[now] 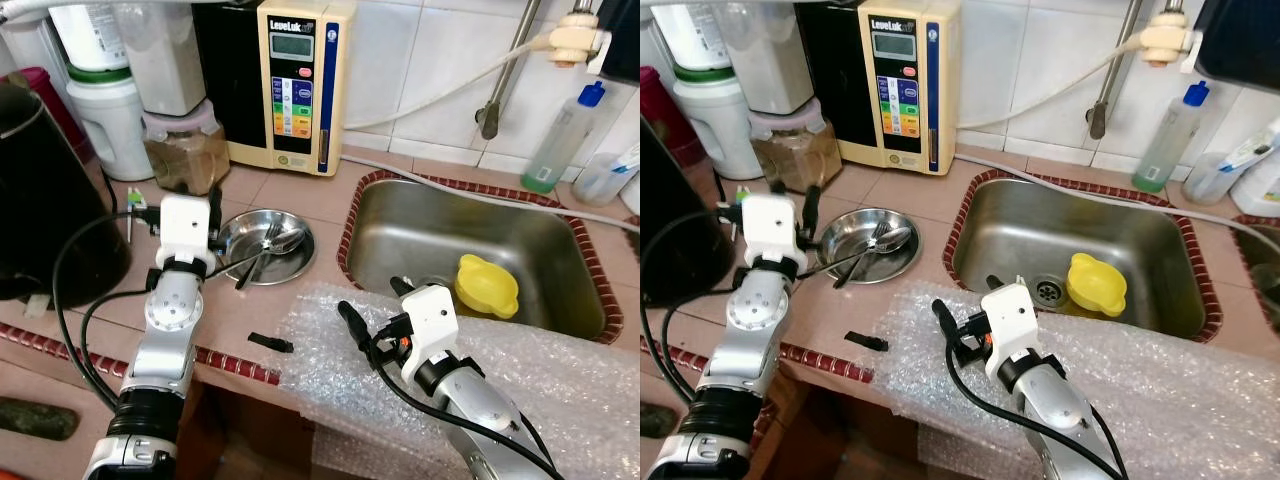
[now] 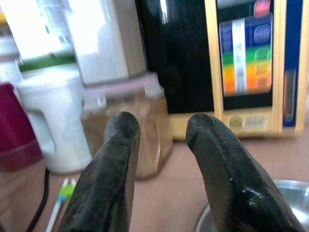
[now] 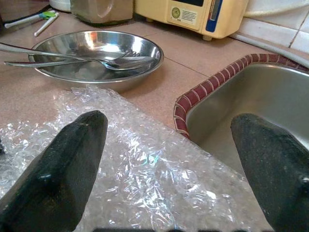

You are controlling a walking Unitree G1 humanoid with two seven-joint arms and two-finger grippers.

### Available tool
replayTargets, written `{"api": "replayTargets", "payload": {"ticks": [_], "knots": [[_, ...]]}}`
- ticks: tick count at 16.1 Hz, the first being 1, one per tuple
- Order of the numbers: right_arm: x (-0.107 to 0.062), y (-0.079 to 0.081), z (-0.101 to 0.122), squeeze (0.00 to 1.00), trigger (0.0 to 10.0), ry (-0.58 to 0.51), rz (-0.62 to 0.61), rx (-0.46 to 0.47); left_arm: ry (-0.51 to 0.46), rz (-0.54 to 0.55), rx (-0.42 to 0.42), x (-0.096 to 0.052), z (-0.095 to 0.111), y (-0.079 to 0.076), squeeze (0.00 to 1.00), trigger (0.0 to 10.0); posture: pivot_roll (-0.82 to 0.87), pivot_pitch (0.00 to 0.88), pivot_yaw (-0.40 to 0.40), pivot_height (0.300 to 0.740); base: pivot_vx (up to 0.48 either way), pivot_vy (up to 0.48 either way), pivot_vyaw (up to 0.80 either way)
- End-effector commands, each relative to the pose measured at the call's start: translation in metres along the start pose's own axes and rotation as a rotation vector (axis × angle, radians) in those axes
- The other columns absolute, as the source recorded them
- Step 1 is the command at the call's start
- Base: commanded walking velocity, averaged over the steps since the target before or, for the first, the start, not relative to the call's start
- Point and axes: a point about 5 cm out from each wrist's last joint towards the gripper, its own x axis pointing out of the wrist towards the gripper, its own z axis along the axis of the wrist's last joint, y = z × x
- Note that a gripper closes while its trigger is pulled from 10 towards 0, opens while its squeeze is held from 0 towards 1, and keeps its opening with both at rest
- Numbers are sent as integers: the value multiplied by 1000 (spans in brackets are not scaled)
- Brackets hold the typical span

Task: Kitchen organization

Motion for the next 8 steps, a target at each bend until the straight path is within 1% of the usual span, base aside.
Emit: {"api": "replayTargets", "payload": {"ticks": [1,2,3,5,6,7,8], "knots": [[1,-1,0,0,10000,-1,10,-6,-24,-4,-23,-6,3,0,1000,10000,94,0,-41,740,0,0,0],[0,-2,0,0,10000,0,11,-4,-23,-44,-34,-12,1,-5,1000,10000,99,0,-48,740,0,0,0],[1,-3,-1,0,10000,1,13,-3,-15,-105,-39,-27,-3,-13,1000,10000,101,0,-55,740,0,0,0],[2,-3,-2,0,10000,3,16,-5,-17,-108,-28,-37,-3,-15,1000,10000,105,0,-62,740,0,0,0],[2,-3,-4,0,10000,8,22,-8,-9,-44,-68,-40,-1,-8,1000,10000,111,0,-73,740,0,0,0],[2,-3,-4,0,10000,10,26,-8,-7,-37,-89,-42,1,-6,1000,10000,114,0,-78,740,0,0,0],[2,-3,-4,0,10000,11,27,-8,-6,-39,-90,-43,1,-6,1000,10000,114,0,-78,740,0,0,0]]}}
